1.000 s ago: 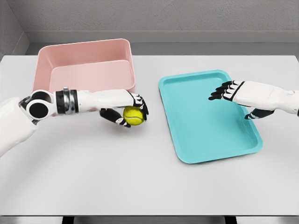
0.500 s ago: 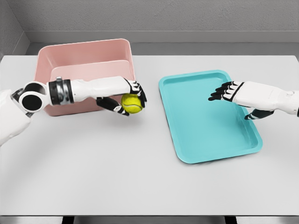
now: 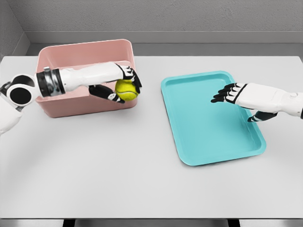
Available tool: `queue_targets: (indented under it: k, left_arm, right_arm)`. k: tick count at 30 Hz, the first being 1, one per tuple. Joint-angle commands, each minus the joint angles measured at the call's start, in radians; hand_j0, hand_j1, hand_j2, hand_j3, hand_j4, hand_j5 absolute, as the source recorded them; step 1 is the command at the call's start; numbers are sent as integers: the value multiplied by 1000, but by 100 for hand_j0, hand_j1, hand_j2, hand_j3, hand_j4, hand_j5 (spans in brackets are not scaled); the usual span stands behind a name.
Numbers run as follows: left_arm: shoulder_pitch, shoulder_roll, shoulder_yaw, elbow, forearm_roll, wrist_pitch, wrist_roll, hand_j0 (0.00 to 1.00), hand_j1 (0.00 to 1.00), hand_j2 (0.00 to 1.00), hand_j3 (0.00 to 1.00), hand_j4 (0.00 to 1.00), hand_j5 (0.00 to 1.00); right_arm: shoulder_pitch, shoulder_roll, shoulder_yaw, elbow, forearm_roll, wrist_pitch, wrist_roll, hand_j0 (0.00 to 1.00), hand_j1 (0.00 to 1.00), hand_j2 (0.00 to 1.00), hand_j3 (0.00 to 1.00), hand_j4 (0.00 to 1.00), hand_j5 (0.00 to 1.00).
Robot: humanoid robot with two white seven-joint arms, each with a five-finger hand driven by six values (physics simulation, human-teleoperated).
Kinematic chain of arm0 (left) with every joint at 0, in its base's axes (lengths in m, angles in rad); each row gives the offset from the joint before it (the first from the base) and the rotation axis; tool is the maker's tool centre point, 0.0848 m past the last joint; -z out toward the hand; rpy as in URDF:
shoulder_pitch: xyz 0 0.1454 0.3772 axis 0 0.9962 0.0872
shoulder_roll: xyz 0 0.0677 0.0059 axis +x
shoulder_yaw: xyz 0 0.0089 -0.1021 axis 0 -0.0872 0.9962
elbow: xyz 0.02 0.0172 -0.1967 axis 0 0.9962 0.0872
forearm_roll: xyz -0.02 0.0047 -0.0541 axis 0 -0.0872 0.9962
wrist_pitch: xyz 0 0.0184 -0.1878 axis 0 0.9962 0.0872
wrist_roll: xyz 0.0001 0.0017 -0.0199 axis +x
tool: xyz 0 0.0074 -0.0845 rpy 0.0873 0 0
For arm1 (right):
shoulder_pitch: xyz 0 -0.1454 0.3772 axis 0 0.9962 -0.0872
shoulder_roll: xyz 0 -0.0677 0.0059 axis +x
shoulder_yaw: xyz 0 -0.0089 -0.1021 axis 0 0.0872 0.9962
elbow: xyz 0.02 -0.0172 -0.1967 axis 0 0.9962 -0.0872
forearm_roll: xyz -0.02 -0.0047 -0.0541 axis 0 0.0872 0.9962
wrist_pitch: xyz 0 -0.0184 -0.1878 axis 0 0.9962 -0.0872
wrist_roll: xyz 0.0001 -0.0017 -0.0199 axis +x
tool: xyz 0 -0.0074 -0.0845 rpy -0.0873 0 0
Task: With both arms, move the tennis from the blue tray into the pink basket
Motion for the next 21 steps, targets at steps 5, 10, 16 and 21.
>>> queue_targets:
  k: [5, 10, 16, 21]
  left_arm:
    - [-3, 4, 2, 8, 5, 2, 27, 52, 52, 52, 52, 52, 52]
    - [-14, 5, 23, 17, 4, 2, 35, 52, 52, 52, 52, 52, 52]
    - [-15, 5, 30, 77, 5, 2, 36, 52, 52, 52, 52, 52, 52]
    - [-15, 5, 30, 111, 4, 2, 52, 52, 52, 52, 52, 52, 52]
  right_arm:
    - [0, -1, 1, 1, -6, 2, 0, 100, 100, 100, 100, 100, 100]
    - [-3, 1, 1, 0, -6, 2, 0, 100, 100, 100, 100, 100, 100]
    - [-3, -1, 1, 0, -6, 2, 0, 100, 100, 100, 100, 100, 100]
    - [-2, 1, 1, 0, -6, 2, 0, 100, 100, 100, 100, 100, 100]
